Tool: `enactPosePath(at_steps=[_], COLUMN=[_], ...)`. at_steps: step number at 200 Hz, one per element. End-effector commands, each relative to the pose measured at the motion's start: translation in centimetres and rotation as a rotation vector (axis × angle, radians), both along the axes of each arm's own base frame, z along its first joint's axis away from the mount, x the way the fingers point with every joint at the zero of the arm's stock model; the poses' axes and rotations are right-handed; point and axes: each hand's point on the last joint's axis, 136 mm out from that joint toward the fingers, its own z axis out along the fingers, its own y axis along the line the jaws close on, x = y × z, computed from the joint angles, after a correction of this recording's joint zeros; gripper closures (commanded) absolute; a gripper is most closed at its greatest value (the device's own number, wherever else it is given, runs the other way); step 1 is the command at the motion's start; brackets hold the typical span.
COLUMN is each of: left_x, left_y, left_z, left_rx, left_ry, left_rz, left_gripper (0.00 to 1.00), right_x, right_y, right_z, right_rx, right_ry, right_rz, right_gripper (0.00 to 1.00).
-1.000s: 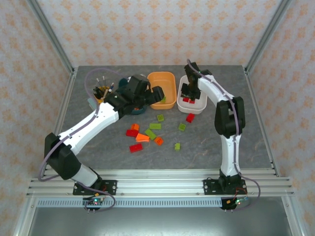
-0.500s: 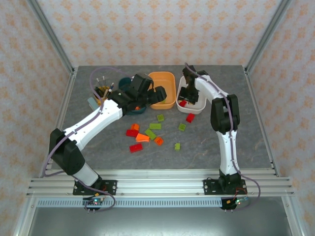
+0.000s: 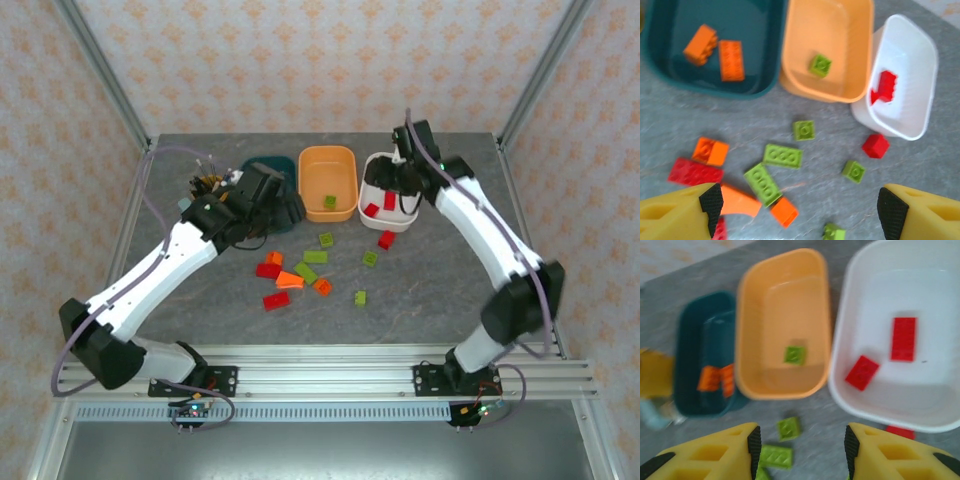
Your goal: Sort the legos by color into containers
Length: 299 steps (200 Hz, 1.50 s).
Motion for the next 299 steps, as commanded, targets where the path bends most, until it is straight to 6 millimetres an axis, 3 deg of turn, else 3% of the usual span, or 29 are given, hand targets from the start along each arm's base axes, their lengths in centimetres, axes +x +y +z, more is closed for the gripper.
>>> enactPosePath(at_steps=[1, 40, 64, 84, 125, 136, 154, 177, 205, 250, 299], left_x=[-2.6, -5.2, -6.2, -6.5, -4.7, -3.4, -0.8, -0.2, 0.1, 0.7, 2.0], left_y=[3.6, 5.6, 6.0, 6.3, 5.7, 5.3, 3.0, 2.9, 3.6, 3.2, 2.5], left_z=[-3.3, -7.1, -9.5, -11.2, -12.8, -12.4, -12.0, -12.9, -14.1, -17.0, -19.3], left_rx=[0.061, 0.006, -0.043, -0.080, -0.107, -0.044, 0.088, 0.292, 0.434, 0.476, 0.499], left_ry=[0.115, 0.196, 0.242, 0.271, 0.286, 0.270, 0.240, 0.312, 0.363, 0.411, 0.443], left_rz=[0.127, 0.258, 0.333, 0.402, 0.456, 0.383, 0.112, -0.099, -0.223, -0.273, -0.326], left_gripper=[0.17, 0.18, 0.21, 0.23, 0.29, 0.32, 0.38, 0.36, 0.28, 0.23, 0.28], right_x=[-2.7, -10.3, -13.1, -14.3, -14.3, -14.1, -13.8, -13.7, -13.4, -13.1, -13.0], right_y=[3.0, 5.6, 6.5, 7.2, 8.2, 8.5, 8.7, 8.9, 9.1, 9.3, 9.1], right_z=[0.0, -1.1, -3.3, -5.1, -6.5, -6.5, -6.5, -6.4, -6.0, -5.5, -5.7], right_rx=[0.092, 0.151, 0.155, 0.153, 0.145, 0.144, 0.138, 0.135, 0.152, 0.208, 0.189], right_ry=[-0.118, -0.231, -0.207, -0.160, -0.139, -0.136, -0.133, -0.127, -0.135, -0.128, -0.125], right_rz=[0.129, 0.326, 0.400, 0.440, 0.450, 0.451, 0.452, 0.460, 0.449, 0.401, 0.394], right_gripper=[0.51, 0.48, 0.47, 0.46, 0.46, 0.46, 0.46, 0.46, 0.45, 0.44, 0.44])
